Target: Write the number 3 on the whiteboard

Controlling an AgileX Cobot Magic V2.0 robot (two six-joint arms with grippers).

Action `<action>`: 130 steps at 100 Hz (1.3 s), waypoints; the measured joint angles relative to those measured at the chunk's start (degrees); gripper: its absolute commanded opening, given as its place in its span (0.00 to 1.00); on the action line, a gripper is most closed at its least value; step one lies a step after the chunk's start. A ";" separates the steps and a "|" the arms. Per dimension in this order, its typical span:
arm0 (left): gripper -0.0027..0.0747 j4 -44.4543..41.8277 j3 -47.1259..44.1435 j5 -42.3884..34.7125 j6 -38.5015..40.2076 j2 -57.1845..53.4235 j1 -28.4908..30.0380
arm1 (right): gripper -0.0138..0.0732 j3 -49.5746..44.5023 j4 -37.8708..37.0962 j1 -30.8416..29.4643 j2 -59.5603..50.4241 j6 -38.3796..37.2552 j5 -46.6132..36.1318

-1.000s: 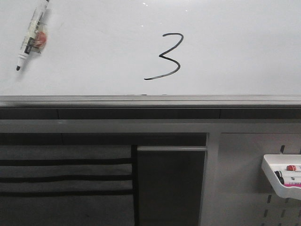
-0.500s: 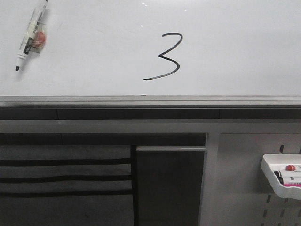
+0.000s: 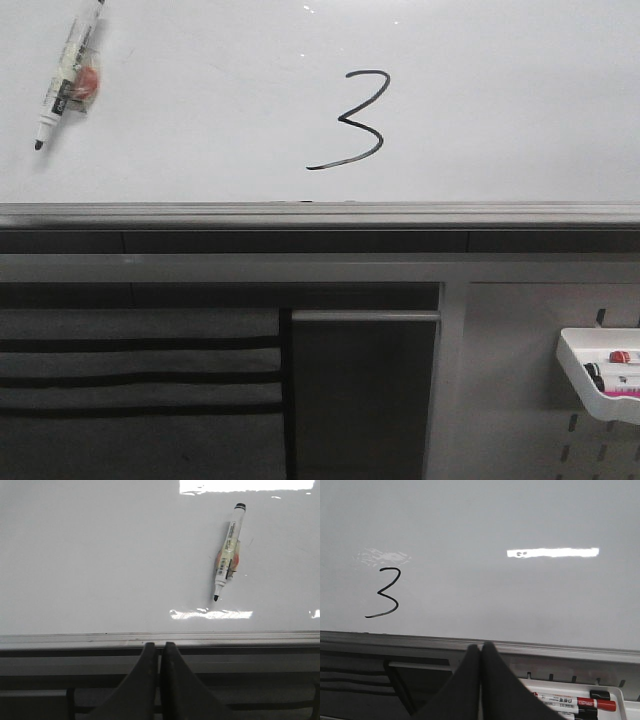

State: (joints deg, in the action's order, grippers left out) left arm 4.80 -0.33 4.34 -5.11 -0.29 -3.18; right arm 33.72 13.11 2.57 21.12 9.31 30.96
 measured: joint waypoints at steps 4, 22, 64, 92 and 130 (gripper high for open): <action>0.01 0.00 0.00 0.00 0.08 0.00 0.00 | 0.10 0.00 0.00 0.00 0.00 0.00 0.00; 0.01 0.00 0.00 0.00 0.14 0.00 -0.04 | 0.10 0.00 0.00 0.00 0.00 0.00 0.00; 0.01 0.00 0.00 0.00 0.36 0.00 -0.13 | 0.10 0.00 0.00 0.00 0.00 0.00 0.00; 0.01 0.00 0.00 0.00 0.41 0.00 -0.13 | 0.10 -10.28 0.12 -1.78 -9.72 0.00 -8.74; 0.01 0.00 0.00 0.00 0.50 0.00 -0.13 | 0.10 -33.61 0.68 -2.73 -19.52 0.00 -28.29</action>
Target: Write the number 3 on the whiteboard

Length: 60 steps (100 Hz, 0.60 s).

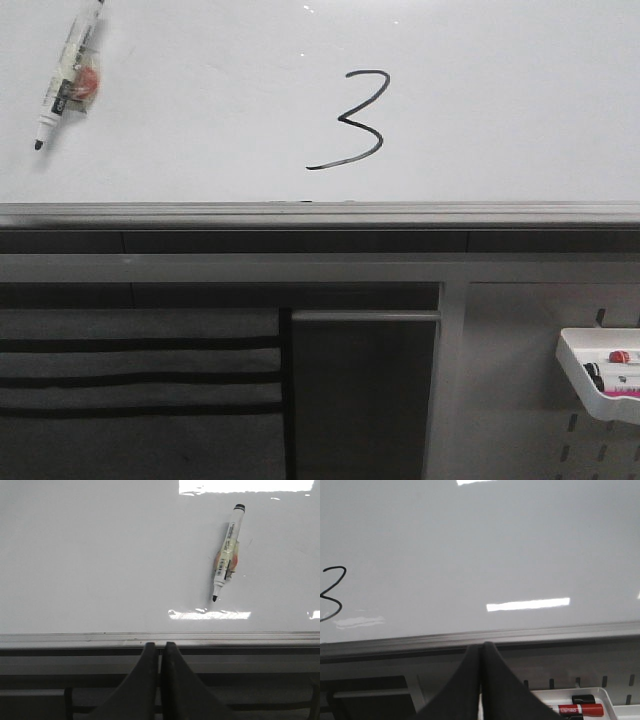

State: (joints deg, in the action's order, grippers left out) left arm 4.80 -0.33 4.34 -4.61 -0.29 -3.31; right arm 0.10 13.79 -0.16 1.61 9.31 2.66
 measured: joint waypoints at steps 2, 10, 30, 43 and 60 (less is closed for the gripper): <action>0.01 0.00 0.00 0.00 0.00 0.00 0.00 | 0.10 -0.50 0.00 0.00 0.00 0.00 -0.32; 0.01 0.00 0.00 0.00 0.00 0.00 0.00 | 0.10 -1.14 0.13 0.00 -1.04 -0.27 -2.14; 0.01 0.00 0.00 -0.12 0.00 0.00 0.00 | 0.10 -1.14 -7.86 -0.88 -2.14 -9.31 -4.32; 0.01 0.00 0.00 -0.12 0.00 0.00 0.00 | 0.10 -1.14 -14.55 -1.01 -2.14 -15.75 -6.26; 0.01 0.00 0.00 -0.12 0.00 0.00 0.00 | 0.10 -1.14 -15.22 -1.01 -2.14 -17.18 -6.95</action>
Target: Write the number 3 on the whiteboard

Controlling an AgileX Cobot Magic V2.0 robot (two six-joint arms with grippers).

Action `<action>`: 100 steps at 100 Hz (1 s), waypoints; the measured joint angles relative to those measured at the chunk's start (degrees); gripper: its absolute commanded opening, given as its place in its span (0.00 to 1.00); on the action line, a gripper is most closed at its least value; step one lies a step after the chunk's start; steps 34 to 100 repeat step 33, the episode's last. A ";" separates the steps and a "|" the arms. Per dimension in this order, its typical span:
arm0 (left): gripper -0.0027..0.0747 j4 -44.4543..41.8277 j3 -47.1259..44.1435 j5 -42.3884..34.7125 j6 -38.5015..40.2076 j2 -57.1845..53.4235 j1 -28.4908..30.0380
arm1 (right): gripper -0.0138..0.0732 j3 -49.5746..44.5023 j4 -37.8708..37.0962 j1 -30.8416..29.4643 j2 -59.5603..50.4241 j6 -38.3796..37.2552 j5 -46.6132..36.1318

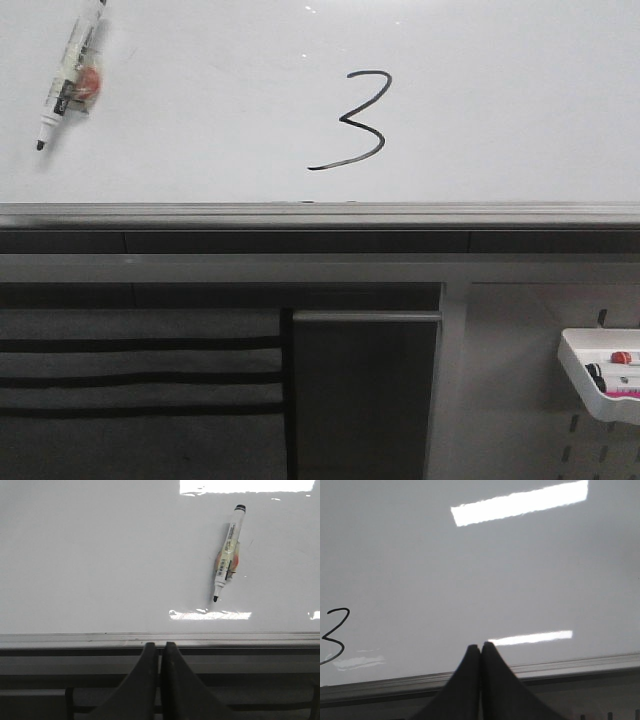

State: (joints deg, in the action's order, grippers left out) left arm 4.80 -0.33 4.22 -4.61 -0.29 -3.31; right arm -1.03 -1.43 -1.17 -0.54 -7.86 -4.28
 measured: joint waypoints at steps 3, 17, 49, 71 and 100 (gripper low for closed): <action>0.01 0.00 0.00 0.00 0.00 0.00 0.00 | 0.10 0.00 0.00 0.00 0.00 -0.13 0.00; 0.01 0.00 0.00 0.00 0.00 0.00 0.00 | 0.10 0.00 0.00 0.00 0.00 -0.25 -0.03; 0.01 0.00 0.00 0.00 0.00 0.00 0.00 | 0.10 0.00 -0.08 0.00 0.00 -0.34 -0.03; 0.01 0.00 0.00 0.00 0.00 0.00 0.00 | 0.10 0.00 -0.08 0.00 0.00 -0.34 -0.03; 0.01 0.00 0.00 0.00 0.00 0.00 0.00 | 0.10 0.00 -0.08 0.00 0.00 -0.34 -0.03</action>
